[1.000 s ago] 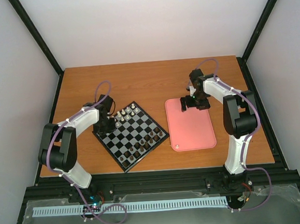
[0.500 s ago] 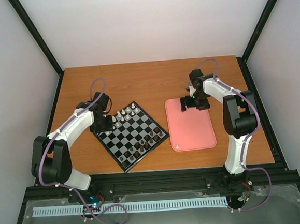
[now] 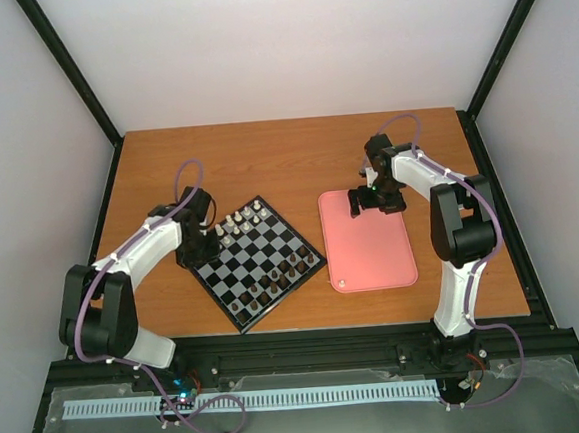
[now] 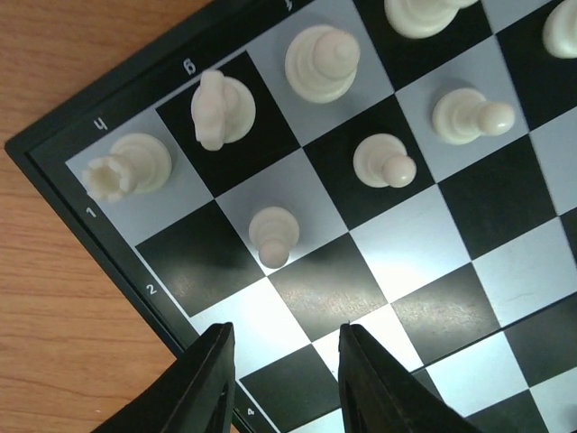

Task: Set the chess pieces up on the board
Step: Adjust the chess piece on the chessboard.

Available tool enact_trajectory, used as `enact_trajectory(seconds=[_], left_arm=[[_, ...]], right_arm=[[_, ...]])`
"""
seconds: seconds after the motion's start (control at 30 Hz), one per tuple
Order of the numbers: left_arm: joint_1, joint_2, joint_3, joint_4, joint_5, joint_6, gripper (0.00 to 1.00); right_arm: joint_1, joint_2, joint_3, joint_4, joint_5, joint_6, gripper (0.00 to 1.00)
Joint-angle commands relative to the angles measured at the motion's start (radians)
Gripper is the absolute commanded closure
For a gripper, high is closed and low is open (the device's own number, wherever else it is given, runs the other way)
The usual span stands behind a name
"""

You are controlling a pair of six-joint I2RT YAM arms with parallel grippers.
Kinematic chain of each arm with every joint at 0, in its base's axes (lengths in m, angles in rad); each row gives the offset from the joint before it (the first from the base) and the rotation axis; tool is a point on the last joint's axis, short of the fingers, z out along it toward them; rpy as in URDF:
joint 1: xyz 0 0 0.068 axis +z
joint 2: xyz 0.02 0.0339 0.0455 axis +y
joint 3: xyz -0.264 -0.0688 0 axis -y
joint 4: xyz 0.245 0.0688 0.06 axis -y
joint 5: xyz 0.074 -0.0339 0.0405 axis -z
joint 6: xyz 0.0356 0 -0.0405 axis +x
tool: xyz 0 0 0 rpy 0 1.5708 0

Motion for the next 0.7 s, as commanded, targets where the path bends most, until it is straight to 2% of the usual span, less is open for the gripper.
enact_trajectory(seconds=[0.0,0.67], left_arm=[[0.012,0.006,-0.032,0.048,0.013,-0.026,0.66],[0.012,0.066,-0.035,0.131,0.007,-0.040,0.66]], right_arm=[[0.010,-0.041,-0.016,-0.014,0.020,-0.015,0.00],[0.010,-0.083,-0.052,-0.019,0.030,-0.017,0.00]])
